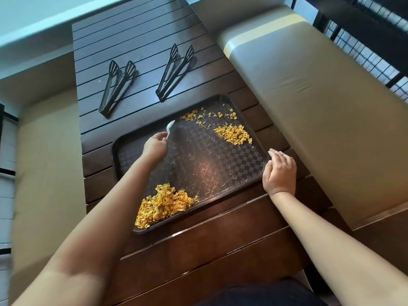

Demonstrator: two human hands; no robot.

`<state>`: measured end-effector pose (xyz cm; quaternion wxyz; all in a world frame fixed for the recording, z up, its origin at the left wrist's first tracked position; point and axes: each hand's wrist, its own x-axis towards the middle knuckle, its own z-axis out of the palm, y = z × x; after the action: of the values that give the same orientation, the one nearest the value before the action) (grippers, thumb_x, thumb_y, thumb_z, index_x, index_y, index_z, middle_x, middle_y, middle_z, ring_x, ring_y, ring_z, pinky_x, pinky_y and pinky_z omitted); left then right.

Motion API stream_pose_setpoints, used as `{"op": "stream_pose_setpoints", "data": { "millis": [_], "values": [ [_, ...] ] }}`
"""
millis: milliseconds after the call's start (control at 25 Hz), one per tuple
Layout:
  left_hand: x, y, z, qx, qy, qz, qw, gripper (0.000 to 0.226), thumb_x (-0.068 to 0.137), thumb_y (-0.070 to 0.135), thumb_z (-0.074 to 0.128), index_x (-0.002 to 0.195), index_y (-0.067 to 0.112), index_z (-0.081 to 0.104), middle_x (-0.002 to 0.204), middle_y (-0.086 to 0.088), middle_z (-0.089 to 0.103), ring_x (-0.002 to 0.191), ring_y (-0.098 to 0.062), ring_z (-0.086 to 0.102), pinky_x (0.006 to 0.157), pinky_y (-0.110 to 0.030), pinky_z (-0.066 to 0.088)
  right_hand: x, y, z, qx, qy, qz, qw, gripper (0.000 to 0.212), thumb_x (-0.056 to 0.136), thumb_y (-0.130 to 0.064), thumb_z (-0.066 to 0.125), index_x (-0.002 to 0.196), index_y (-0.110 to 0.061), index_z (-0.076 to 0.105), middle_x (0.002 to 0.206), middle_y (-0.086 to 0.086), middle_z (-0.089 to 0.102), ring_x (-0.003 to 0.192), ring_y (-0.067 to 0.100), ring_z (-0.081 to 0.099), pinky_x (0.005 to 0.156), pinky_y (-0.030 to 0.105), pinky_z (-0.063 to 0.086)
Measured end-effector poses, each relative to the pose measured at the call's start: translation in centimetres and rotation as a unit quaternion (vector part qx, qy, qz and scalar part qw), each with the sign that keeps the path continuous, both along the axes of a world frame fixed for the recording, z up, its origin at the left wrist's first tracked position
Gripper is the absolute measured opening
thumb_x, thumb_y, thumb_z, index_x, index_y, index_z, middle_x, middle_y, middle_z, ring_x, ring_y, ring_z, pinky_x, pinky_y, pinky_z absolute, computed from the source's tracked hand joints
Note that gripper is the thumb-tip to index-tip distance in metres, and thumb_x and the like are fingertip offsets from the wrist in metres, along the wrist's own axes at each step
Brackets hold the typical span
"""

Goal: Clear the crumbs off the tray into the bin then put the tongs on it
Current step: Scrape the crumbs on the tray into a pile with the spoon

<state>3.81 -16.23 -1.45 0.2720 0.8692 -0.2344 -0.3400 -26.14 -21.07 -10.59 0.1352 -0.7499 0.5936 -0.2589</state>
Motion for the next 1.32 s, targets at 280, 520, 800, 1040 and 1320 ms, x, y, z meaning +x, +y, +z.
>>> {"op": "stream_pose_setpoints", "data": {
  "millis": [280, 520, 800, 1040, 1320],
  "values": [
    [-2.2, -4.2, -0.6, -0.040, 0.053, 0.000, 0.998, 0.032, 0.099, 0.021, 0.039, 0.128, 0.017, 0.052, 0.096, -0.011, 0.063, 0.037, -0.007, 0.039, 0.037, -0.020, 0.031, -0.1, -0.1, 0.0, 0.001, 0.006, 0.002, 1.000, 0.048, 0.082, -0.022, 0.031, 0.107, 0.000, 0.065, 0.111, 0.015, 0.066, 0.101, 0.036, 0.059, 0.091, 0.048, 0.044],
    [-5.7, -4.6, 0.1, -0.012, 0.101, -0.136, 0.985, 0.030, 0.099, 0.013, 0.041, 0.124, 0.016, 0.055, 0.069, 0.005, 0.049, 0.034, 0.000, 0.034, 0.031, -0.012, 0.027, -0.1, -0.4, 0.0, -0.002, 0.006, -0.003, 1.000, 0.047, 0.082, -0.022, 0.031, 0.107, -0.001, 0.065, 0.111, 0.014, 0.066, 0.102, 0.035, 0.059, 0.092, 0.048, 0.044],
    [-4.5, -3.3, -0.6, -0.045, 0.062, -0.106, 0.991, 0.031, 0.098, 0.013, 0.042, 0.125, 0.018, 0.057, 0.100, -0.006, 0.065, 0.041, -0.001, 0.035, 0.033, -0.012, 0.029, 0.1, -0.3, 0.1, -0.003, 0.003, -0.002, 1.000, 0.047, 0.082, -0.021, 0.031, 0.106, 0.001, 0.065, 0.110, 0.015, 0.066, 0.101, 0.036, 0.060, 0.091, 0.048, 0.045],
    [-4.6, -3.5, -2.0, -0.031, 0.054, -0.103, 0.993, 0.026, 0.096, 0.016, 0.047, 0.117, 0.022, 0.061, 0.114, -0.007, 0.064, 0.048, -0.005, 0.036, 0.035, -0.012, 0.030, -0.1, -0.2, 0.1, -0.003, 0.003, -0.003, 1.000, 0.047, 0.082, -0.022, 0.031, 0.107, 0.000, 0.065, 0.111, 0.015, 0.066, 0.102, 0.036, 0.059, 0.092, 0.047, 0.044],
    [-5.6, -2.4, -1.0, 0.072, 0.076, -0.327, 0.939, 0.023, 0.093, 0.016, 0.051, 0.101, 0.030, 0.067, 0.103, 0.003, 0.062, 0.083, -0.017, 0.049, 0.063, -0.022, 0.039, 0.0, -0.3, 0.1, 0.000, 0.002, -0.004, 1.000, 0.048, 0.083, -0.022, 0.031, 0.107, 0.000, 0.065, 0.111, 0.015, 0.066, 0.102, 0.036, 0.059, 0.092, 0.047, 0.043]
  ]
}}
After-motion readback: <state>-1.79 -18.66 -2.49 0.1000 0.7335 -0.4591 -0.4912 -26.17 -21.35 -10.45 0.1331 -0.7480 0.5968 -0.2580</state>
